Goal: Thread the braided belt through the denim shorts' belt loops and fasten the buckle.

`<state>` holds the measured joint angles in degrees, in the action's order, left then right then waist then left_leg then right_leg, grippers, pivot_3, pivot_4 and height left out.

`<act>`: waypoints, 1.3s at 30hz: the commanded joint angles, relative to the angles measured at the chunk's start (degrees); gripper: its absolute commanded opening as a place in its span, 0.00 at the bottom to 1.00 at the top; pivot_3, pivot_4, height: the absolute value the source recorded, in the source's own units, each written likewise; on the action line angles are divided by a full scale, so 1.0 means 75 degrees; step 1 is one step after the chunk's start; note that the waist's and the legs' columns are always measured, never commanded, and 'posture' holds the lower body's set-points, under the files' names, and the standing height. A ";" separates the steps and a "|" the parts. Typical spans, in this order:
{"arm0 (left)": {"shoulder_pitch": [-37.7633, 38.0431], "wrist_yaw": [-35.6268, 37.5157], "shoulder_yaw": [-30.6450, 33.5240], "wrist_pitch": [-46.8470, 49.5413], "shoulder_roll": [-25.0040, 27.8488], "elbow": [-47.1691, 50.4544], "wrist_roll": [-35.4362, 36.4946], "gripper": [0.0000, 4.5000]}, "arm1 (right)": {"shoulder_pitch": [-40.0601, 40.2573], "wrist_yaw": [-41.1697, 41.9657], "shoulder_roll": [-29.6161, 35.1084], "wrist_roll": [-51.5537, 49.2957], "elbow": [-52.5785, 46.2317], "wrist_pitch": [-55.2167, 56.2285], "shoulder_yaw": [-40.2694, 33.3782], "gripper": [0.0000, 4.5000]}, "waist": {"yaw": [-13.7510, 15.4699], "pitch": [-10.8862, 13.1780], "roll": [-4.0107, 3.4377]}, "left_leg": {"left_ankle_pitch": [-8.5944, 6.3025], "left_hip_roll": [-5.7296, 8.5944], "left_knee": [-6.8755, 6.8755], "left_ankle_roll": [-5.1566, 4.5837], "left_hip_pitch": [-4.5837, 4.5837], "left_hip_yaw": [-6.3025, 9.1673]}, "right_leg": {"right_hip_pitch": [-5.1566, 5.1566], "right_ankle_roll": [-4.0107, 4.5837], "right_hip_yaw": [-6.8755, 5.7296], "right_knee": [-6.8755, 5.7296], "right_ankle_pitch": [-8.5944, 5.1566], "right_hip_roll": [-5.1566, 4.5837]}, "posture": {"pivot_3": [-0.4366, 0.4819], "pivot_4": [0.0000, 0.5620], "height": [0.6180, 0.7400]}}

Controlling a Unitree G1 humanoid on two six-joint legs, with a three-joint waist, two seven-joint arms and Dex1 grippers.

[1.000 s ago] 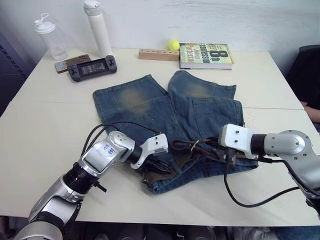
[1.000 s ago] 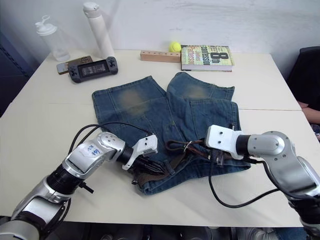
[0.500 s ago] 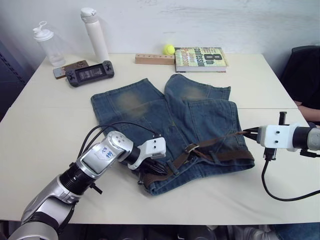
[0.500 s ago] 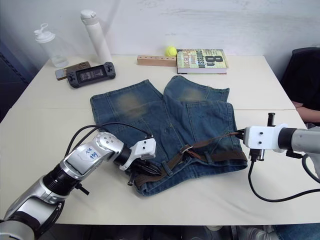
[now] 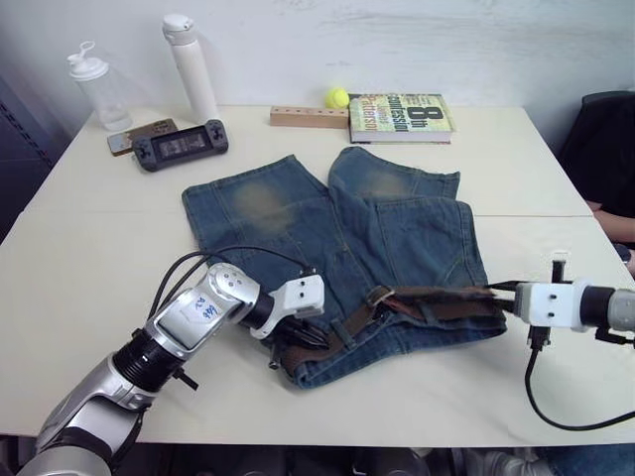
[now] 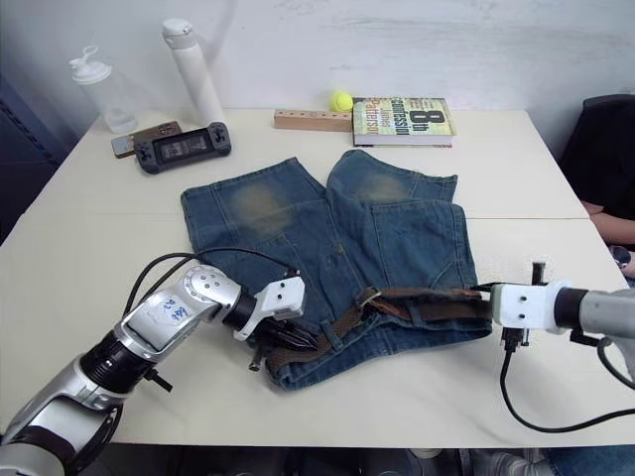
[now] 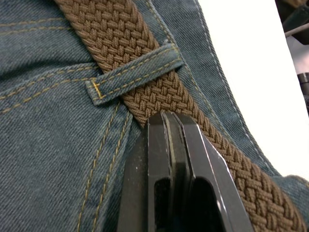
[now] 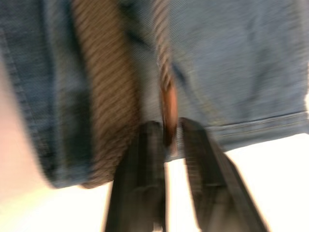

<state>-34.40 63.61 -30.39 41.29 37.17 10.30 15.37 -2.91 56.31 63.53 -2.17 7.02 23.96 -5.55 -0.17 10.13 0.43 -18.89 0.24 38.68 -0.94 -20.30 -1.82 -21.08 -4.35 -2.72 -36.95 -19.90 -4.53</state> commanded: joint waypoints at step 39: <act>0.3340 -0.1984 0.5940 -0.0495 -0.0396 0.1526 0.2216 0.00 | 0.1711 -0.0898 -0.2372 -0.4845 -0.2545 -0.6350 -0.3992 0.98 | 0.0028 0.0017 0.0008 | -0.0016 0.0002 0.0015 -0.0002 -0.0094 0.0055 | -0.0058 -0.0012 -0.0033 0.0021 0.0007 -0.0007 | 0.48 0.27 0.98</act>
<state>-10.54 51.95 10.78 40.38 34.65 20.01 33.10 9.51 49.82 46.55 -37.82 -12.92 -24.62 -33.11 0.04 10.26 0.49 -19.01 0.25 38.76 -0.95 -21.01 -1.40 -21.52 -4.44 -2.98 -36.77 -19.85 -4.58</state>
